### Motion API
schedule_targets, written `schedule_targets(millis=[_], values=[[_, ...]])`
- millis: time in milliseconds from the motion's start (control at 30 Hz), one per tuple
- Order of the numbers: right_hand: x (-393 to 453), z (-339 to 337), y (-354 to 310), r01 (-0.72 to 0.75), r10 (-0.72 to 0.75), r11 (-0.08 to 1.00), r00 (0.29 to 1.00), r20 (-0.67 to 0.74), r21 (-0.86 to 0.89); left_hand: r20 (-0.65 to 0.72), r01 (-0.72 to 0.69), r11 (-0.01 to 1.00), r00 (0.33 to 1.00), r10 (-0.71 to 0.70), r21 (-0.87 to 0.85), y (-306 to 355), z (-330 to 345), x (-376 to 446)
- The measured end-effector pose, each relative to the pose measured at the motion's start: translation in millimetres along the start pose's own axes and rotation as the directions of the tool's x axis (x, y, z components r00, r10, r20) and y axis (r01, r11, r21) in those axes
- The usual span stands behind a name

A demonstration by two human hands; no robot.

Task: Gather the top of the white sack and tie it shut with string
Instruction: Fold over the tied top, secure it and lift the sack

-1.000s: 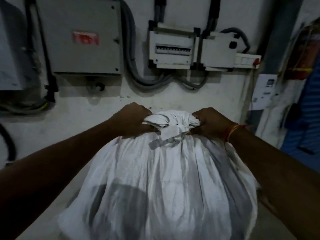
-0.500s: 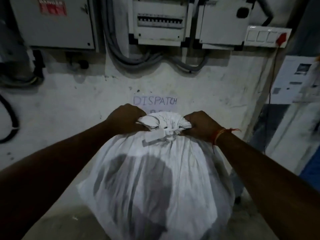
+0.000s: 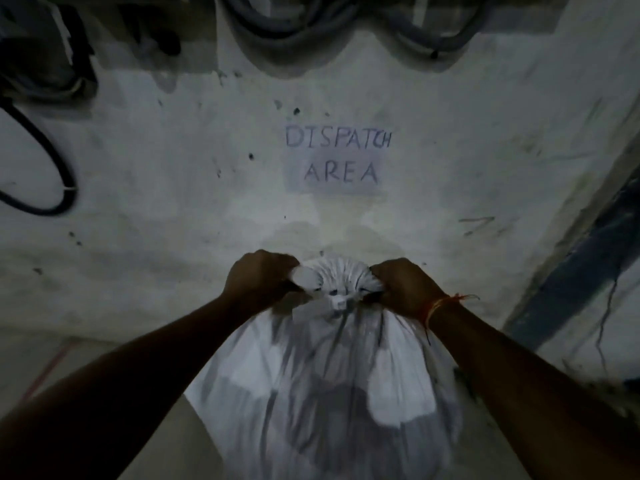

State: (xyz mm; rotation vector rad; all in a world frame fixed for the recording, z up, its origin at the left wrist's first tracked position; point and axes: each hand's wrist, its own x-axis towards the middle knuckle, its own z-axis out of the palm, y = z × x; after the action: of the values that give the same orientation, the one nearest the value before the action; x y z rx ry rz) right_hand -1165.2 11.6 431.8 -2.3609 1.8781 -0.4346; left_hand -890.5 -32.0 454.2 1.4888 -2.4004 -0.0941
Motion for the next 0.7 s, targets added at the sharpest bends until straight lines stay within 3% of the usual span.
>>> schedule_targets(millis=[267, 467, 700], values=[[-9, 202, 51, -0.009, 0.005, 0.999, 0.992, 0.129, 0.031, 0.19, 0.017, 0.999, 0.981, -0.024, 0.037, -45, 176, -31], [-27, 368, 90, 0.065, -0.065, 0.998, 0.988, 0.142, 0.002, 0.267, 0.134, 0.99, 0.956, -0.119, -0.038, -83, 322, -69], [-61, 497, 120, -0.05, 0.04, 0.998, 0.97, 0.239, 0.038, 0.346, 0.184, 0.982, 0.925, -0.157, -0.045, -111, 463, -95]])
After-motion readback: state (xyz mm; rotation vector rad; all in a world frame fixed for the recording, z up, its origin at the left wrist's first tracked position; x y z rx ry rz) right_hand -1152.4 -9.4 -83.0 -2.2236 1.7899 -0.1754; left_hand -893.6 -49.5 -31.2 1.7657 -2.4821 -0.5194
